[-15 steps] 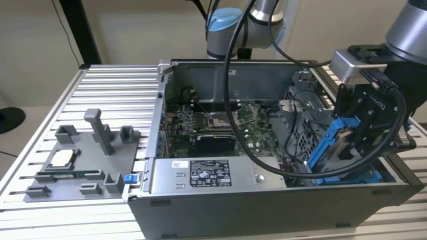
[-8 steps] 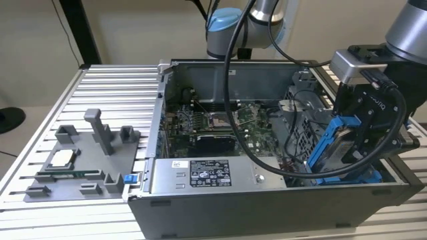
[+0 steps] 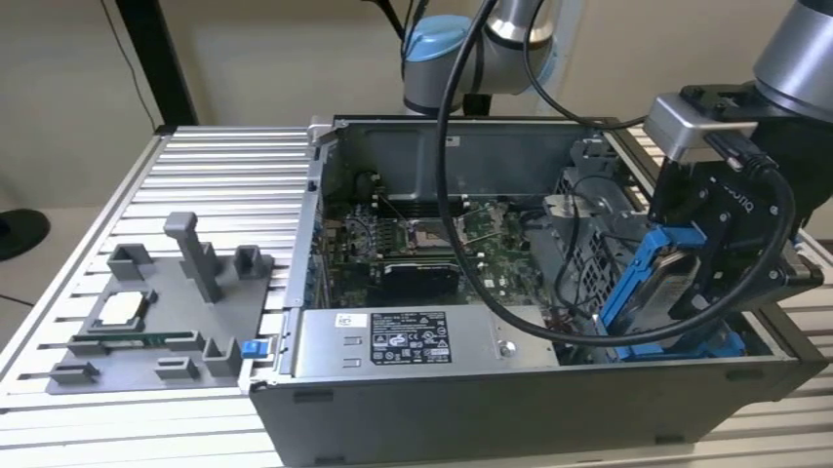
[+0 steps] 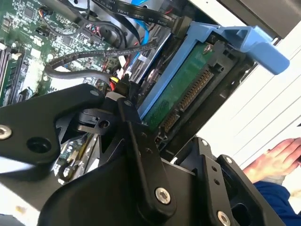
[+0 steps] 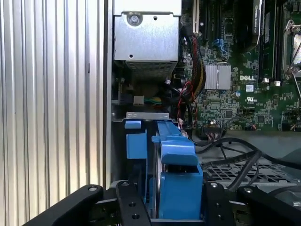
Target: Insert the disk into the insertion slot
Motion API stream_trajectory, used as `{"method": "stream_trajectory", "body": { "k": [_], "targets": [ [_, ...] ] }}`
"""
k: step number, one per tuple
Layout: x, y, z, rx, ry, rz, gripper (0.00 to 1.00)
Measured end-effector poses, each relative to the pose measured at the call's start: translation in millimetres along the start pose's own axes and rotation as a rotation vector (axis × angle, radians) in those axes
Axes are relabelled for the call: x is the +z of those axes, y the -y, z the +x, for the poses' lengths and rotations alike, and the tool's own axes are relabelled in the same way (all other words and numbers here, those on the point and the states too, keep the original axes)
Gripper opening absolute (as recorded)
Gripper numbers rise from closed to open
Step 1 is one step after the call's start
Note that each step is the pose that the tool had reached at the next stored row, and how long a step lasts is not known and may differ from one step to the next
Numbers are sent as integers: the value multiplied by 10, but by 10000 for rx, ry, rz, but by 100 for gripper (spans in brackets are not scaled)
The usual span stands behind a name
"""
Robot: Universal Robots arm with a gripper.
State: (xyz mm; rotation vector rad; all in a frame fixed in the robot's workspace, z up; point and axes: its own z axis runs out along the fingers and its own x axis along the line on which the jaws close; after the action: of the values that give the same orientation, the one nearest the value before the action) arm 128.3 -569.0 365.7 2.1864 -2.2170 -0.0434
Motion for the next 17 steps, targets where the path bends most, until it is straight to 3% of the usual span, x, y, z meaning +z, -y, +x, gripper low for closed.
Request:
{"method": "stream_trajectory", "body": {
  "k": [8, 12, 16, 17],
  "targets": [
    [-145, -6, 0, -1, 17, 0, 100],
    [-147, -5, 0, -2, 25, 4, 100],
    [-124, -5, 0, 1, 78, 29, 100],
    [-119, -4, 0, 2, 90, 34, 0]
  ]
}}
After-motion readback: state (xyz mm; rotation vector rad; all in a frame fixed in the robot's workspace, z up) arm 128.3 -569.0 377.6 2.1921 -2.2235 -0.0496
